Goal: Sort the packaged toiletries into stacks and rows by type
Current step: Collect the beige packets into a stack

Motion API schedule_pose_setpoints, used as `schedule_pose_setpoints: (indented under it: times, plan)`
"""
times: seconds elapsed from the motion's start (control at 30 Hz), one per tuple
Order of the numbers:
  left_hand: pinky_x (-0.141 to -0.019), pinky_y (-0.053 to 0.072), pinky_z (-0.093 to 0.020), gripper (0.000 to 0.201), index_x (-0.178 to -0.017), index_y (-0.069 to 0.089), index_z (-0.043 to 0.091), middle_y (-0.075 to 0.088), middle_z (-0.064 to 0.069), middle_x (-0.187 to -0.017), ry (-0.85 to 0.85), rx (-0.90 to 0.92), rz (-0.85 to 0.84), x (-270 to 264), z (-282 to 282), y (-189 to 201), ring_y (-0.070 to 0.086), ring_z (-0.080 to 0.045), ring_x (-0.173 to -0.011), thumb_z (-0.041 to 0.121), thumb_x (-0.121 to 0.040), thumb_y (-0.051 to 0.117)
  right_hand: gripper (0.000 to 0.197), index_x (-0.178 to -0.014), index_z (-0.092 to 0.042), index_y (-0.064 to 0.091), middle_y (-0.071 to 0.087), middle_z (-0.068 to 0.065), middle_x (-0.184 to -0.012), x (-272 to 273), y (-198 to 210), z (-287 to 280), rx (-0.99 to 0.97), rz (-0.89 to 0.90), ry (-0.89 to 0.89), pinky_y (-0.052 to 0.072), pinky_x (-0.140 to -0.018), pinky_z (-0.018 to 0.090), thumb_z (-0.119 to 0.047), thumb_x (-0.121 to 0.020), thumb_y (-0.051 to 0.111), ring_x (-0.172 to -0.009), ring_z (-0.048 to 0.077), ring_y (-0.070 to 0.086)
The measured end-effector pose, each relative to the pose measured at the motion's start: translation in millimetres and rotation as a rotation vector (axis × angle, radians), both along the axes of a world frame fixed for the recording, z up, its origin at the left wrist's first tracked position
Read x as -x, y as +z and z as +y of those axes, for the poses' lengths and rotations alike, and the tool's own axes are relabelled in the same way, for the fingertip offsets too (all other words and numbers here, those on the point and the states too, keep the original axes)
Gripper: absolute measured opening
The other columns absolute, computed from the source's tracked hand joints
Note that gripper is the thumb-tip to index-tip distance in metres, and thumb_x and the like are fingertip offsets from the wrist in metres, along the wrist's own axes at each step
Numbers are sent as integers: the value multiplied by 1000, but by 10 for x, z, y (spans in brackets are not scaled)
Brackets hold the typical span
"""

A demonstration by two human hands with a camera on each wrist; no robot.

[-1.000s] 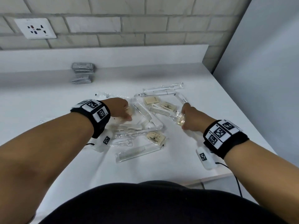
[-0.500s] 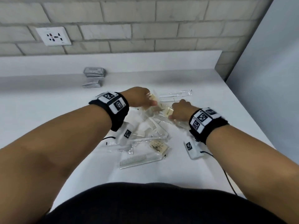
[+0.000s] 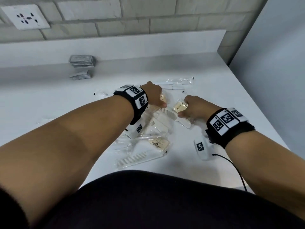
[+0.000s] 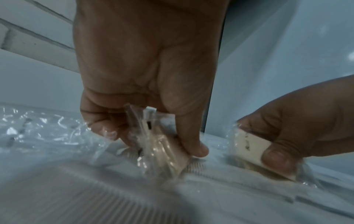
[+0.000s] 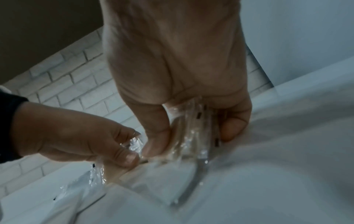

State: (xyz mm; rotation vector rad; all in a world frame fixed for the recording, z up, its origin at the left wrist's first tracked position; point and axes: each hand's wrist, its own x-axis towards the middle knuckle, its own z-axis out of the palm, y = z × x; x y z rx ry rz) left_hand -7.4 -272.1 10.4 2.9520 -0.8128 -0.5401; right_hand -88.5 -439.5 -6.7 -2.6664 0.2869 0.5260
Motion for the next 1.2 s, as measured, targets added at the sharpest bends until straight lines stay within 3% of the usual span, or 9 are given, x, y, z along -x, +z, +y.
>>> schedule_pose_setpoints:
  times: [0.17, 0.27, 0.4, 0.5, 0.6, 0.7, 0.83, 0.97, 1.2]
  plan:
    - [-67, 37, -27, 47, -101, 45, 14, 57, -1, -95, 93, 221, 61, 90, 73, -37, 55, -21, -85, 49, -80, 69, 37, -103, -10, 51, 56, 2, -93, 248, 223, -57, -191, -178, -70, 39, -61, 27, -33, -82, 71, -87, 24, 54]
    - [-56, 43, -25, 59, -118, 38, 19, 55, 6, -82, 261, 512, 111, 182, 182, -5, 58, -16, -69, 45, -79, 73, 49, -103, -5, 56, 62, 12, -92, 450, 354, 146, -452, 31, 11, 47, -68, 37, -36, -72, 78, -82, 28, 59]
    - [-66, 50, -26, 66, -130, 47, 16, 58, 1, -110, 408, 694, 100, 299, 424, 76, 62, -18, -94, 44, -77, 75, 40, -106, -5, 51, 56, 8, -91, 666, 326, 623, -92, 272, 315, 41, -60, 28, -37, -86, 67, -73, 21, 52]
    - [-78, 52, -30, 48, -113, 60, 14, 66, -1, -103, 541, 874, 181, 467, 651, 126, 65, -14, -91, 42, -77, 76, 34, -105, -11, 50, 52, 10, -106, 664, 266, 832, 101, 193, 409, 36, -54, 27, -39, -89, 62, -73, 18, 47]
    - [-77, 56, -39, 39, -104, 61, 12, 67, -5, -90, 643, 1059, 356, 653, 872, 110, 66, -20, -80, 36, -77, 77, 46, -120, -12, 48, 44, 14, -126, 649, 239, 945, 134, 187, 448, 41, -71, 30, -41, -87, 63, -89, 24, 47]
    - [-71, 55, -36, 40, -111, 60, 11, 65, -4, -93, 670, 984, 615, 874, 1031, 29, 68, -27, -87, 34, -80, 75, 51, -124, -13, 48, 46, 11, -128, 636, 272, 888, 143, 146, 487, 40, -77, 31, -42, -85, 65, -103, 28, 52]
    - [-71, 52, -36, 43, -109, 66, 7, 68, -3, -98, 550, 852, 755, 1150, 1172, -90, 65, -20, -86, 41, -83, 69, 27, -99, -11, 58, 63, 6, -102, 645, 408, 692, 28, 117, 474, 41, -66, 29, -35, -89, 64, -86, 22, 56]
    - [-76, 46, -35, 39, -113, 66, 1, 67, -11, -96, 552, 904, 713, 1244, 1282, -73, 60, -25, -87, 34, -93, 57, 39, -101, 0, 62, 62, 11, -92, 674, 413, 658, -22, 127, 450, 41, -65, 31, -36, -88, 65, -85, 26, 58]
    - [-79, 55, -37, 22, -99, 68, 2, 72, -16, -92, 746, 1092, 593, 1181, 1447, -42, 68, -30, -87, 21, -93, 59, 46, -115, -15, 52, 42, 9, -116, 698, 147, 1109, 222, 30, 481, 41, -77, 32, -38, -78, 66, -112, 28, 45]
